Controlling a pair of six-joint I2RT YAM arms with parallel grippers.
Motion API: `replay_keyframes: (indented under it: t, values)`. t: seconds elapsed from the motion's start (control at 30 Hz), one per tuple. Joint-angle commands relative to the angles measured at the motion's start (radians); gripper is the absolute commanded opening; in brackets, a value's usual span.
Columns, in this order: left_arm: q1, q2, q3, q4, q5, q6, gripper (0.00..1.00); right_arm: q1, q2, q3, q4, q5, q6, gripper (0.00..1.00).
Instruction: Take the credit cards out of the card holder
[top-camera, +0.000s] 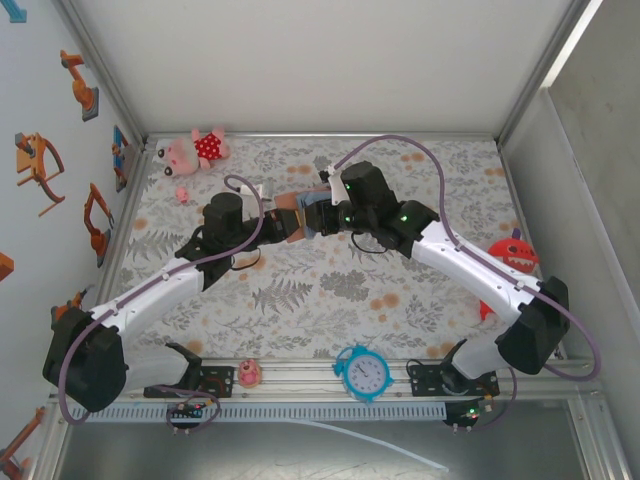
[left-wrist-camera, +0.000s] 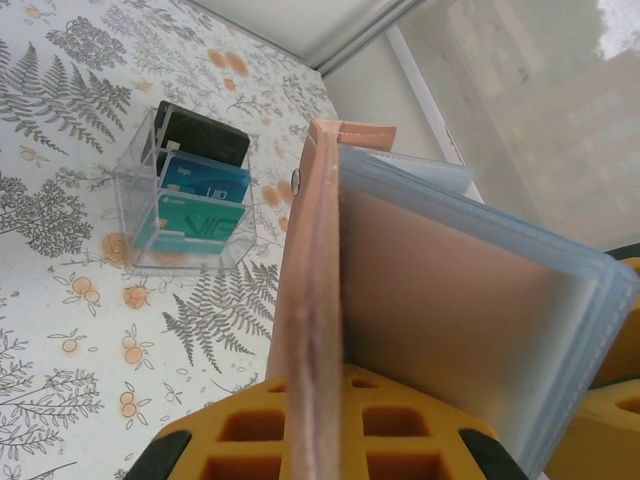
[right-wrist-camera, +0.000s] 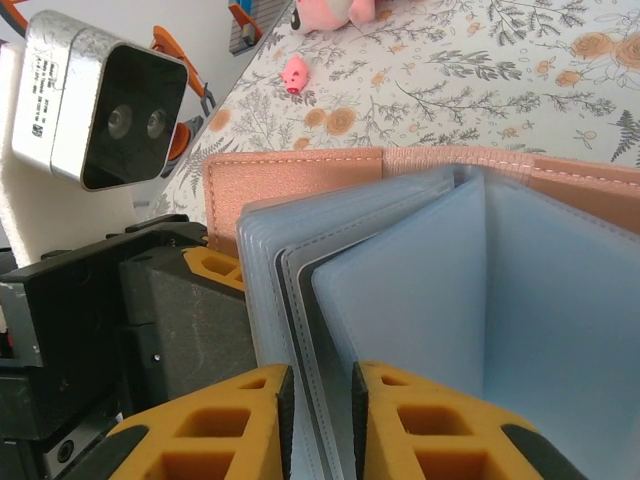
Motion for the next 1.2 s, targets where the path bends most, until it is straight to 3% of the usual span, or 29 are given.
replay_keyframes:
  t: [0.0, 0.17, 0.4, 0.67, 0.83, 1.0, 1.17]
  values:
    - [-0.003, -0.016, -0.005, 0.085, 0.051, -0.020, 0.00, -0.003, -0.023, -0.005, -0.009, 0.026, -0.011, 0.22]
    - [-0.003, -0.027, -0.012, 0.119, 0.078, -0.039, 0.00, -0.004, -0.032, 0.013, -0.055, 0.086, -0.029, 0.23]
    - [-0.002, -0.038, -0.013, 0.139, 0.103, -0.064, 0.00, -0.002, -0.028, 0.048, -0.066, 0.071, -0.048, 0.29]
    - [-0.001, -0.084, -0.030, 0.141, 0.103, -0.083, 0.00, -0.003, -0.081, 0.036, -0.103, 0.166, -0.073, 0.34]
    - [-0.001, -0.103, -0.026, 0.144, 0.112, -0.100, 0.00, -0.002, -0.072, 0.047, -0.095, 0.139, -0.078, 0.36]
    - [-0.002, -0.118, -0.032, 0.141, 0.113, -0.107, 0.00, -0.002, -0.060, 0.067, -0.105, 0.141, -0.088, 0.46]
    - [-0.001, -0.128, -0.038, 0.163, 0.116, -0.123, 0.00, -0.002, -0.059, 0.069, -0.093, 0.133, -0.090, 0.46]
